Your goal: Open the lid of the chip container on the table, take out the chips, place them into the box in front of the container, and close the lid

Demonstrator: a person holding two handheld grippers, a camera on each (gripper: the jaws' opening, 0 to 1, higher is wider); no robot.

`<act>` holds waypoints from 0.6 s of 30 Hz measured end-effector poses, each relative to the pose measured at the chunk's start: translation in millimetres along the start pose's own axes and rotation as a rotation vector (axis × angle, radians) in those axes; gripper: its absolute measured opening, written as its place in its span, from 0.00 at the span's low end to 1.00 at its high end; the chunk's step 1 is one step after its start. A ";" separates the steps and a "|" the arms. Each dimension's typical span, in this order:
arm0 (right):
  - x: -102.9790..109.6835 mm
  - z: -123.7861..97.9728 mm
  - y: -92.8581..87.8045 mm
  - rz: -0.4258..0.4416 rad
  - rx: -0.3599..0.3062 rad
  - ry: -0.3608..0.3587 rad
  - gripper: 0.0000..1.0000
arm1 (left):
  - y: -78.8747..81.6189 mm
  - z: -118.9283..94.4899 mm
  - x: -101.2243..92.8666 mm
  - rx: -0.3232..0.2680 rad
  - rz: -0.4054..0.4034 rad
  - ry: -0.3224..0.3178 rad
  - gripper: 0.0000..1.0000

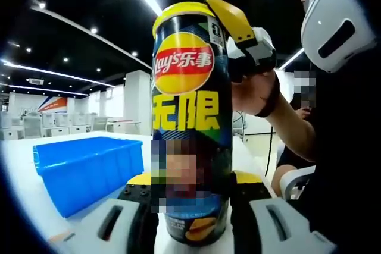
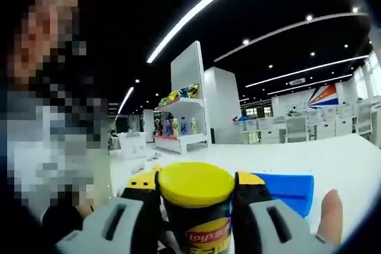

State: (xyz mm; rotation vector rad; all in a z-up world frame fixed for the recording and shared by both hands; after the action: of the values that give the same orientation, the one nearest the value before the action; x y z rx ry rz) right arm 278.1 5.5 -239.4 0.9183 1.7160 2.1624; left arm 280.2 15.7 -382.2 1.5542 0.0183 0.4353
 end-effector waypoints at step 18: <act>-32.7 -32.3 77.6 -0.148 -0.186 -0.172 0.41 | -1.9 1.0 -0.1 0.006 0.012 -0.002 0.47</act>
State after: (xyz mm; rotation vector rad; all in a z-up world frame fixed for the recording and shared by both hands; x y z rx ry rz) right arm 299.4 -60.0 -181.1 0.8708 1.4282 2.0418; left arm 280.9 14.8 -384.0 1.5613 0.0089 0.4438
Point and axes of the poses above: the point that each gripper's makers call its tool centre point, and the gripper's own axes: z roughly forward along the fingers, x roughly to its left, y roughly out of its top, the point moved 2 cm from there along -z, roughly backward along the fingers, and after that the axes turned 14 degrees about z, right-handed, at the moved point
